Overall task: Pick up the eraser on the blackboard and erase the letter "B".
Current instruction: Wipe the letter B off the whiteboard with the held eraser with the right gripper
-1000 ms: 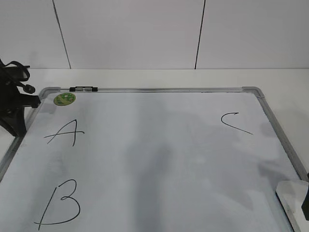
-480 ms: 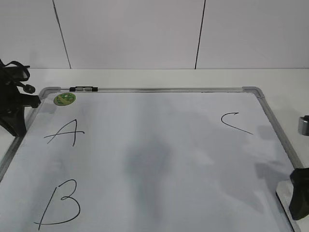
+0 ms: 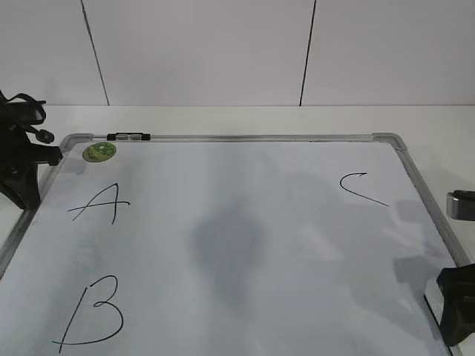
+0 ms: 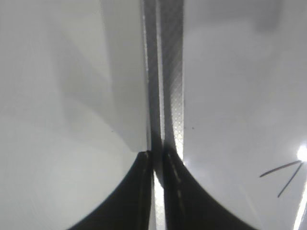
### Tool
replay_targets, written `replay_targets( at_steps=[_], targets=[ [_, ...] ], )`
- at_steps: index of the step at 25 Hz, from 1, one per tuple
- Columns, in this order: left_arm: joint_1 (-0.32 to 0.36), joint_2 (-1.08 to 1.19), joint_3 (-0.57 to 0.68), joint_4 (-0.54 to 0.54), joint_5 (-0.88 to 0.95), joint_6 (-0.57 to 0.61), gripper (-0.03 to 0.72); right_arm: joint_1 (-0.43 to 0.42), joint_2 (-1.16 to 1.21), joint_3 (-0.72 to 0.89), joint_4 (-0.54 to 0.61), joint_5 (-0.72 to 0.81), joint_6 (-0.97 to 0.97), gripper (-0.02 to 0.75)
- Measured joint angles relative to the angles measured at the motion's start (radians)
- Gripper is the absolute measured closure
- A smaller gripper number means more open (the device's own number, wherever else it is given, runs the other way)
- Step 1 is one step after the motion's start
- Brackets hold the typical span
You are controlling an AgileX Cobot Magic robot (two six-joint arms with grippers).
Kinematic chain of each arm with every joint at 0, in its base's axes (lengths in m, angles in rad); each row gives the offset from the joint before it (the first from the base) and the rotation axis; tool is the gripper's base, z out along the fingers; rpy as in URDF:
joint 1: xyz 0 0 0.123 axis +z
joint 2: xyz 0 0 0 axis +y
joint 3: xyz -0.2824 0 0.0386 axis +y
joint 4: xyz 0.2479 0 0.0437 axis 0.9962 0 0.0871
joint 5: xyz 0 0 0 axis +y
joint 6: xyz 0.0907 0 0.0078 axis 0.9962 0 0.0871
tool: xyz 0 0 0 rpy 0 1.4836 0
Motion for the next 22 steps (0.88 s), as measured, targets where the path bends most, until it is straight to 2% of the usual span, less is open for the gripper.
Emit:
replay_targets(
  at_steps=[8, 15, 22],
  targets=[
    [0.0, 0.0, 0.0, 0.0, 0.0, 0.0, 0.645, 0.002, 0.027, -0.002, -0.02, 0.0, 0.0, 0.073],
    [0.0, 0.0, 0.0, -0.001, 0.0, 0.0, 0.645, 0.002, 0.028, -0.003, -0.02, -0.002, 0.0, 0.171],
    [0.0, 0.0, 0.0, -0.001, 0.0, 0.0, 0.645, 0.002, 0.028, -0.004, -0.022, -0.002, -0.002, 0.2]
  ],
)
